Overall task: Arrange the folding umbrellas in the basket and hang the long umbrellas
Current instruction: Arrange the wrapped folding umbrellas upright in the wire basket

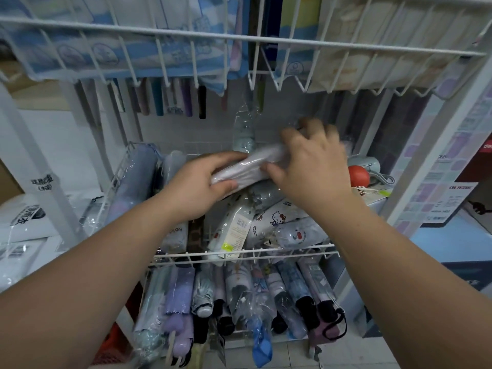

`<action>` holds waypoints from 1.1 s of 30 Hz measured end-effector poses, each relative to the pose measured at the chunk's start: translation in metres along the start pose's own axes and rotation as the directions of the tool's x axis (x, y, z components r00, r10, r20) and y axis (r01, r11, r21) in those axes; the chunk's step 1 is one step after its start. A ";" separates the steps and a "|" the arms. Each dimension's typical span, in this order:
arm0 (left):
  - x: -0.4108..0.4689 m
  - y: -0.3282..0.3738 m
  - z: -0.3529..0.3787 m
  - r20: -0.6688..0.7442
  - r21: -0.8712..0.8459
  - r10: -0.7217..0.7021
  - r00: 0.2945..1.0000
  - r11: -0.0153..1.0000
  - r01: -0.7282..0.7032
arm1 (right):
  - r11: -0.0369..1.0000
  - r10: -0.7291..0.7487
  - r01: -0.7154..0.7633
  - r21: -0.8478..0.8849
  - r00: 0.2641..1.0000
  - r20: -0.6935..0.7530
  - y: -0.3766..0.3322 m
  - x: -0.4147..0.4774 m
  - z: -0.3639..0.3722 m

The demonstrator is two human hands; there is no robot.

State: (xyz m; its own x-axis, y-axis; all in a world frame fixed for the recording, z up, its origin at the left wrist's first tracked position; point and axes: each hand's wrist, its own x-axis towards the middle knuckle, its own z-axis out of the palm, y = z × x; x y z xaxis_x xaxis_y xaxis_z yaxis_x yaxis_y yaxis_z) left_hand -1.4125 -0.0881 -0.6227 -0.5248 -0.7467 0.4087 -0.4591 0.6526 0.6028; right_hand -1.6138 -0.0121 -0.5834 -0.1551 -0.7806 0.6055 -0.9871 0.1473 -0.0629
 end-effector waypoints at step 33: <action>-0.050 -0.039 -0.054 0.236 0.733 -0.410 0.881 0.671 0.116 | 0.745 0.032 -0.269 0.610 0.928 0.371 -0.122 -0.002 0.066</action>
State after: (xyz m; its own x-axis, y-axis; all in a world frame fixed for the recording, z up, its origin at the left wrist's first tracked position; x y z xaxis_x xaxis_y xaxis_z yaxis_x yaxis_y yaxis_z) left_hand -1.3298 -0.0830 -0.6292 -0.4431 -0.8951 -0.0486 -0.8940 0.4453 -0.0505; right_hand -1.4957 -0.0691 -0.6292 -0.1906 -0.9450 0.2659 -0.7185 -0.0502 -0.6937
